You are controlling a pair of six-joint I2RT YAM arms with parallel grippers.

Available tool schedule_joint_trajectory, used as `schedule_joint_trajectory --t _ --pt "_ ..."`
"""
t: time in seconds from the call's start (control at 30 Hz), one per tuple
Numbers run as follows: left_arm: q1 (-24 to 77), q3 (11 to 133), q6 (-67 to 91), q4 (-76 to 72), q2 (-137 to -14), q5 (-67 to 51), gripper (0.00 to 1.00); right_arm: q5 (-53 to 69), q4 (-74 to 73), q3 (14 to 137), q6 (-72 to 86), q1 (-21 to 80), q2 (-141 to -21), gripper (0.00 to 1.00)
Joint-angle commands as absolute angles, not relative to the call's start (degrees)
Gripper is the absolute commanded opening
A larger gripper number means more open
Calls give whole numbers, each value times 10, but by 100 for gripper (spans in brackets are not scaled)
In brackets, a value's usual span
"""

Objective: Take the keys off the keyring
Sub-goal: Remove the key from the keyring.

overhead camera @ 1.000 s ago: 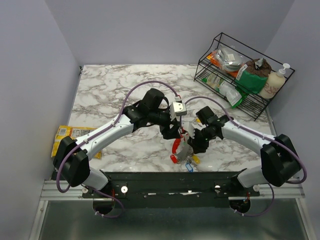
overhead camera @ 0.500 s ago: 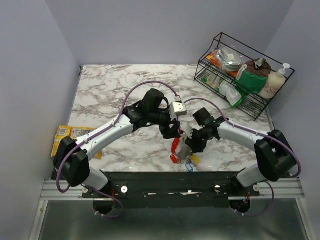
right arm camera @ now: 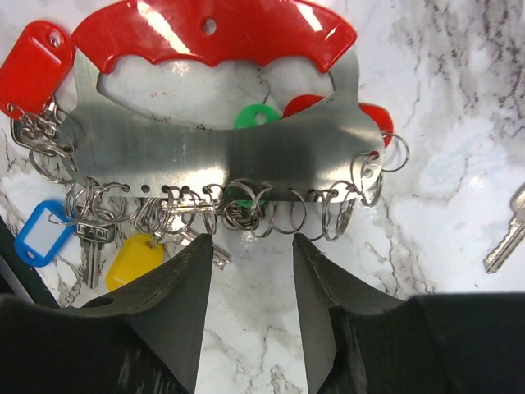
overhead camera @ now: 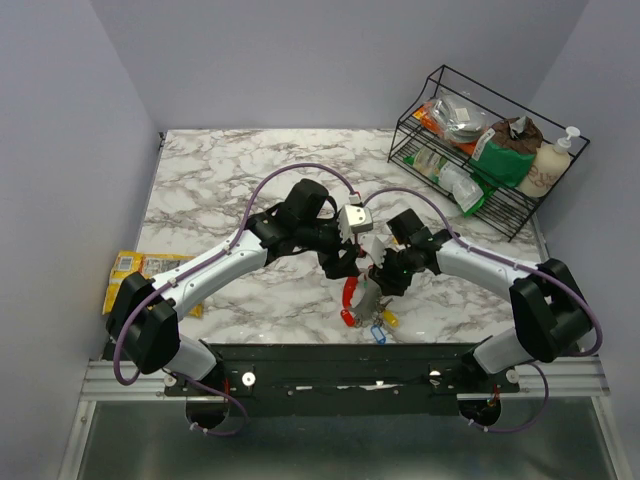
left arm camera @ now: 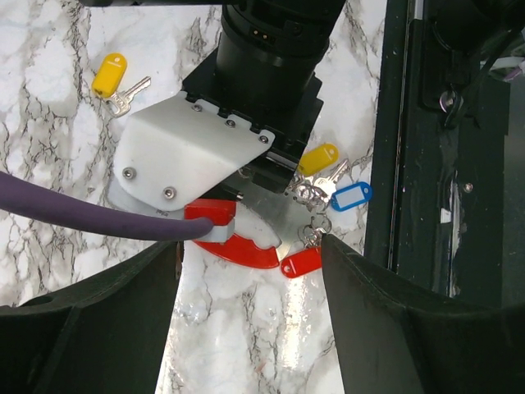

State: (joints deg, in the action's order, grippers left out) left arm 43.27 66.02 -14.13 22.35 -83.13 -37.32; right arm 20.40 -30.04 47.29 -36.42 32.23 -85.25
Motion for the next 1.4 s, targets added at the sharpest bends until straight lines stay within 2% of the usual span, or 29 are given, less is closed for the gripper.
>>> schedule_joint_trajectory --t 0.0,0.33,0.43,0.47,0.57,0.77,1.1,1.37 --pt "435 653 -142 212 -818 -366 77 233 -305 504 -359 319 -877 53" --pt "435 649 -141 207 -821 -367 77 234 -305 515 -360 320 -911 49" --pt "435 650 -142 206 -824 -366 77 250 -316 520 -362 320 -914 39" --pt "435 650 -141 207 -824 -366 77 256 -323 521 -364 320 -911 32" --pt "435 650 -138 205 -827 -367 77 272 -332 525 -368 320 -904 18" --pt "435 650 -137 207 -826 -367 77 290 -345 533 -371 320 -865 3" --pt "435 645 -141 211 -820 -377 77 311 -354 537 -364 319 -810 1" --pt "445 642 -149 215 -814 -380 77 282 -329 562 -309 319 -781 1"
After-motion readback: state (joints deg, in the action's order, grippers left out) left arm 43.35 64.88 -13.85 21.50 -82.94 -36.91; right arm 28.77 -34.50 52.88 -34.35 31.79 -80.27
